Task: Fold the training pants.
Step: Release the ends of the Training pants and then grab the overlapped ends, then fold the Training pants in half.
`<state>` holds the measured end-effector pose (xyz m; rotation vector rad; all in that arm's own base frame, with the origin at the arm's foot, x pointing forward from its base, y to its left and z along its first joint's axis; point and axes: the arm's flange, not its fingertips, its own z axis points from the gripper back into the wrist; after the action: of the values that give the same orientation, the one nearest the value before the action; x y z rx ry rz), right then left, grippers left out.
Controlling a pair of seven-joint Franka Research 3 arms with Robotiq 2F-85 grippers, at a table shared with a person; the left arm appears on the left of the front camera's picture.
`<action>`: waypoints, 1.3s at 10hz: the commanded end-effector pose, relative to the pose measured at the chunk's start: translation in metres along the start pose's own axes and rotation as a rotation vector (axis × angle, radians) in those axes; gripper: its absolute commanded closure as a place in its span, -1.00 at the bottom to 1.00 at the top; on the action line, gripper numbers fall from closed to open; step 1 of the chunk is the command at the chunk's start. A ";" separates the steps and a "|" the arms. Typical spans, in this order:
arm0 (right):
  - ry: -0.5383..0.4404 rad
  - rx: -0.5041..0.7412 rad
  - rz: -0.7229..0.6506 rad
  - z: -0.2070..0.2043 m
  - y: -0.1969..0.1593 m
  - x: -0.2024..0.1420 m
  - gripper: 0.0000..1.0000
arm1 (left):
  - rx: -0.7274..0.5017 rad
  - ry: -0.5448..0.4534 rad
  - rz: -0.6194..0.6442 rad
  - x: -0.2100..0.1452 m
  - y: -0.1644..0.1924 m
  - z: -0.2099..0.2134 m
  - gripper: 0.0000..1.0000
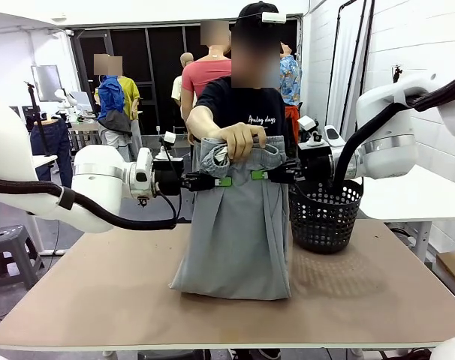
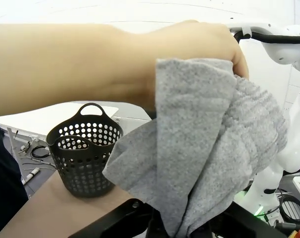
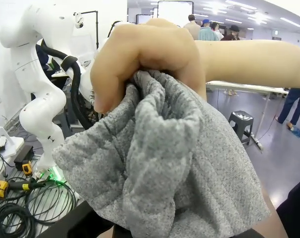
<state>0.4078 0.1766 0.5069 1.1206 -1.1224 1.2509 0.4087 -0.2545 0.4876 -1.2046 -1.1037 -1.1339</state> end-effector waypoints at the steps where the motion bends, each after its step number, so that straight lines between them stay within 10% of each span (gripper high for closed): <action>1: -0.017 0.000 0.001 0.000 0.004 0.001 1.00 | -0.004 0.005 -0.007 0.002 0.000 -0.001 1.00; 13: -0.017 0.000 0.001 0.000 0.004 0.001 1.00 | -0.004 0.005 -0.007 0.002 0.000 -0.001 1.00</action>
<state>0.4078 0.1765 0.5069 1.1205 -1.1226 1.2508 0.4087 -0.2545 0.4876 -1.2046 -1.1036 -1.1341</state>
